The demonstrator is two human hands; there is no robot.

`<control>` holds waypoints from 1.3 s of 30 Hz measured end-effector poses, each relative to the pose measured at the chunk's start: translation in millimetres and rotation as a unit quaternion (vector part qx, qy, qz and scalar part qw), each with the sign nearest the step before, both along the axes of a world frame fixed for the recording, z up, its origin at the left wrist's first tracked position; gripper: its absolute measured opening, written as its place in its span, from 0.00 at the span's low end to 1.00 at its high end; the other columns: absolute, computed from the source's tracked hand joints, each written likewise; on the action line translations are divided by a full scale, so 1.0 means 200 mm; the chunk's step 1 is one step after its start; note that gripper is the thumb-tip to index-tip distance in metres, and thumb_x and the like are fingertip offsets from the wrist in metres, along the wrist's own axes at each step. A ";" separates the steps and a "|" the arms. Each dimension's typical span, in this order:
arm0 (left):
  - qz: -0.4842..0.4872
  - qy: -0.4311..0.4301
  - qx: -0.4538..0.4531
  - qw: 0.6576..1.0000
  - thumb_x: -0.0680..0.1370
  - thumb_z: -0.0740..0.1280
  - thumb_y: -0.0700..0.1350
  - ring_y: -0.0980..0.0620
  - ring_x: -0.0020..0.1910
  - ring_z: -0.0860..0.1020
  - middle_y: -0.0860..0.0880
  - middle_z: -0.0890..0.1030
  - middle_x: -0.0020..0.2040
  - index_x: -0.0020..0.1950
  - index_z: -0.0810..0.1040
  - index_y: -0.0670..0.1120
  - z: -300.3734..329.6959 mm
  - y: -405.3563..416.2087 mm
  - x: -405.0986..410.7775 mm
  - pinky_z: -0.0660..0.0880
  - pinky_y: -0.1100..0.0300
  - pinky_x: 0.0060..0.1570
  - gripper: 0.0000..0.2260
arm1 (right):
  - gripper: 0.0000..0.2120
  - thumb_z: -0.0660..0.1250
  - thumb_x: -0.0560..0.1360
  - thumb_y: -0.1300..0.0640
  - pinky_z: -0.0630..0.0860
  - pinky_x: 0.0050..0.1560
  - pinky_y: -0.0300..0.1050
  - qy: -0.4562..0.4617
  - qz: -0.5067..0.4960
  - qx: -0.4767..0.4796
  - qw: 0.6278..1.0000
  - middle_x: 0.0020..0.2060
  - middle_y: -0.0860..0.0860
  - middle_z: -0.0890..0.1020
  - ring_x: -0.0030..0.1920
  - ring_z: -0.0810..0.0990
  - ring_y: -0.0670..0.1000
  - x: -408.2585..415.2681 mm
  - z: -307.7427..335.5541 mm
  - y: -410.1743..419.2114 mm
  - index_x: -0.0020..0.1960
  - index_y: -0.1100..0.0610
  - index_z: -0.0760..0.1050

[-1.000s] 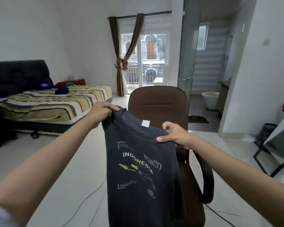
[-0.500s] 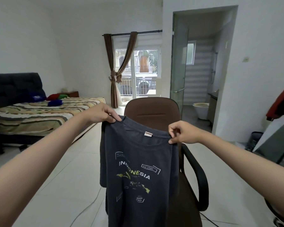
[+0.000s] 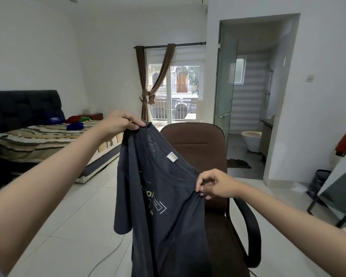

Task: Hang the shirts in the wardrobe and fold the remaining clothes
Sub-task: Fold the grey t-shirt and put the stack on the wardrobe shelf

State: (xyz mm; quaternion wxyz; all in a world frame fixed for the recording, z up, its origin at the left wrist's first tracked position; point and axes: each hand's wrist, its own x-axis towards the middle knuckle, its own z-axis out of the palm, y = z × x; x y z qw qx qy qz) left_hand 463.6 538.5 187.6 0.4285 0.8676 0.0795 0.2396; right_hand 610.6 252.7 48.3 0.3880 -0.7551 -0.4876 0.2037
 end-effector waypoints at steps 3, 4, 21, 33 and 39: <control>0.027 0.010 0.022 0.999 0.72 0.65 0.28 0.53 0.45 0.76 0.50 0.82 0.41 0.30 0.84 0.55 0.02 0.06 -0.04 0.70 0.64 0.50 0.24 | 0.10 0.68 0.72 0.72 0.77 0.33 0.41 0.012 -0.026 0.082 0.996 0.31 0.53 0.81 0.32 0.80 0.48 0.04 0.06 0.01 0.36 0.60 0.78; 0.039 0.016 0.031 0.999 0.72 0.66 0.28 0.53 0.45 0.77 0.51 0.82 0.39 0.30 0.84 0.55 0.02 0.08 -0.05 0.70 0.64 0.50 0.23 | 0.11 0.69 0.71 0.73 0.77 0.31 0.42 0.019 -0.046 0.107 0.993 0.30 0.55 0.81 0.32 0.81 0.49 0.06 0.09 0.01 0.34 0.60 0.77; 0.118 0.101 0.210 0.965 0.69 0.67 0.31 0.46 0.43 0.82 0.42 0.84 0.41 0.38 0.81 0.43 -0.07 -0.01 -0.02 0.77 0.58 0.43 0.08 | 0.13 0.69 0.70 0.65 0.67 0.39 0.45 -0.387 -0.145 0.016 0.910 0.35 0.52 0.75 0.39 0.72 0.53 0.17 0.43 0.01 0.37 0.53 0.67; 0.069 0.107 0.265 0.956 0.71 0.66 0.34 0.47 0.46 0.79 0.47 0.82 0.44 0.39 0.80 0.46 -0.09 -0.03 -0.01 0.77 0.52 0.49 0.08 | 0.10 0.64 0.73 0.68 0.67 0.43 0.41 -0.448 -0.164 -0.008 0.879 0.42 0.51 0.69 0.41 0.72 0.52 0.20 0.46 -0.01 0.47 0.58 0.82; 0.042 0.064 0.172 0.982 0.71 0.70 0.36 0.47 0.44 0.79 0.45 0.81 0.42 0.37 0.79 0.47 -0.11 -0.02 0.03 0.74 0.57 0.45 0.07 | 0.09 0.79 0.63 0.54 0.73 0.39 0.39 -0.308 -0.159 0.052 0.936 0.35 0.48 0.80 0.39 0.78 0.49 0.22 0.46 -0.02 0.35 0.55 0.81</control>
